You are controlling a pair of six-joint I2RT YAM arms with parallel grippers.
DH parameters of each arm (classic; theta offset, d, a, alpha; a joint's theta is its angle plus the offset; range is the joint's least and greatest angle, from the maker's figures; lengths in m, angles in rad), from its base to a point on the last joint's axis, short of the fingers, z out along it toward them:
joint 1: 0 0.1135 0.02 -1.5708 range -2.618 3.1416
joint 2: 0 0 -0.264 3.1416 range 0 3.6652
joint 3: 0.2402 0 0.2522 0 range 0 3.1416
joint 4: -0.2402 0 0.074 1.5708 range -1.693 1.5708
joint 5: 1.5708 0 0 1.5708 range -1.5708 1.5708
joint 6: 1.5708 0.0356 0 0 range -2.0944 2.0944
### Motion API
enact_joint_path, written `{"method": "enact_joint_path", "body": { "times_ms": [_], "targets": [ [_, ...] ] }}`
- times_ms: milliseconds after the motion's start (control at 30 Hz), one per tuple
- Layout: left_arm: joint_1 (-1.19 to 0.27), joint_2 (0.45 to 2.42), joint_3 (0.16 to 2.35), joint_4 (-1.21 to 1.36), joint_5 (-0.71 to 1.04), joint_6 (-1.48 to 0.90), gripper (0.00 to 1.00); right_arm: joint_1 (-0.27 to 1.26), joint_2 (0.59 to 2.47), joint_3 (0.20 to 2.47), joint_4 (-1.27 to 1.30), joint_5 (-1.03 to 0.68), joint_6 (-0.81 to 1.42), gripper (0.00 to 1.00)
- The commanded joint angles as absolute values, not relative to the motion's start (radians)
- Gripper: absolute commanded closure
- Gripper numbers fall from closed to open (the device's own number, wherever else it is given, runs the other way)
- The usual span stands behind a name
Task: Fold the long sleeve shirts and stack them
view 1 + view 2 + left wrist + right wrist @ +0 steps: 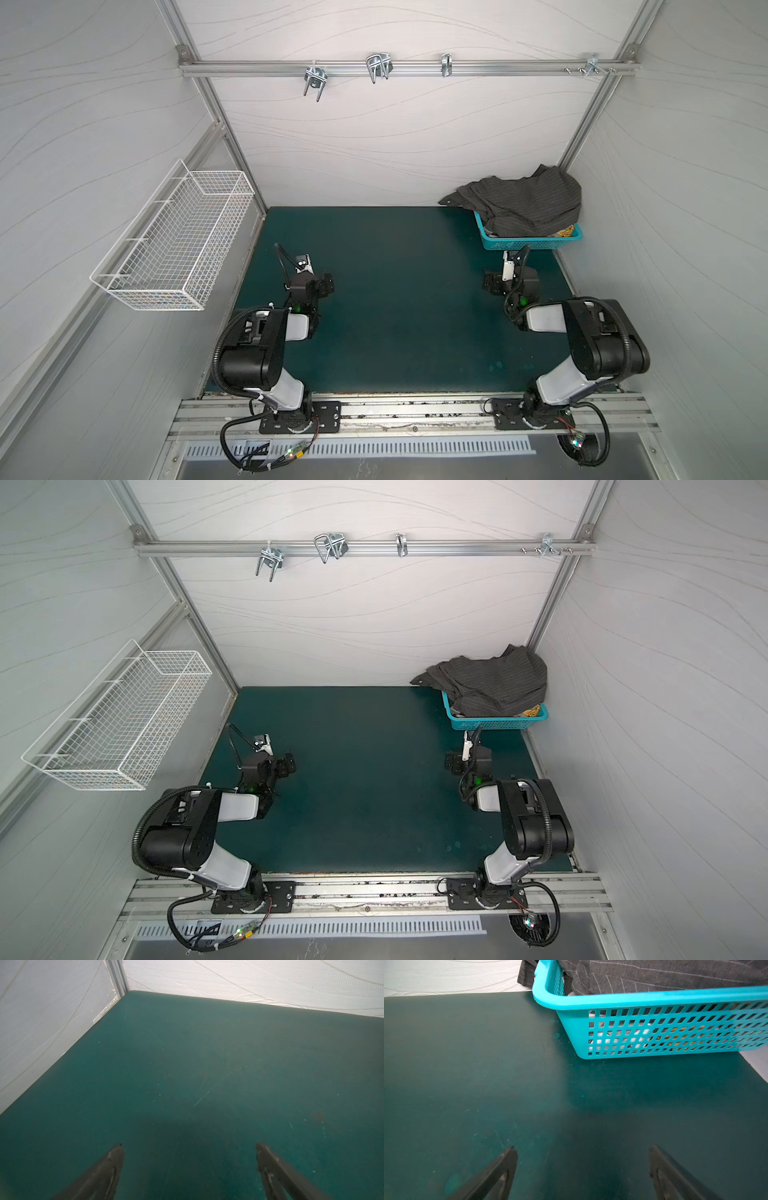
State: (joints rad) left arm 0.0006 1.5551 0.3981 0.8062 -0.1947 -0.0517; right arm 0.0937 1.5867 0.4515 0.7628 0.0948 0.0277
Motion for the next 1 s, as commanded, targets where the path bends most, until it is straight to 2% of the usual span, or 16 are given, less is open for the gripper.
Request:
{"method": "enact_joint_path", "body": {
  "times_ms": [0,967],
  "targets": [
    [-0.002,1.548,0.428,0.821,-0.202,-0.038,0.0,0.097,1.568,0.445,0.783,0.091,0.011,0.01],
    [0.0,1.543,0.434,0.798,-0.199,-0.042,0.0,0.095,1.568,0.446,0.781,0.09,0.011,0.01]
  ]
}}
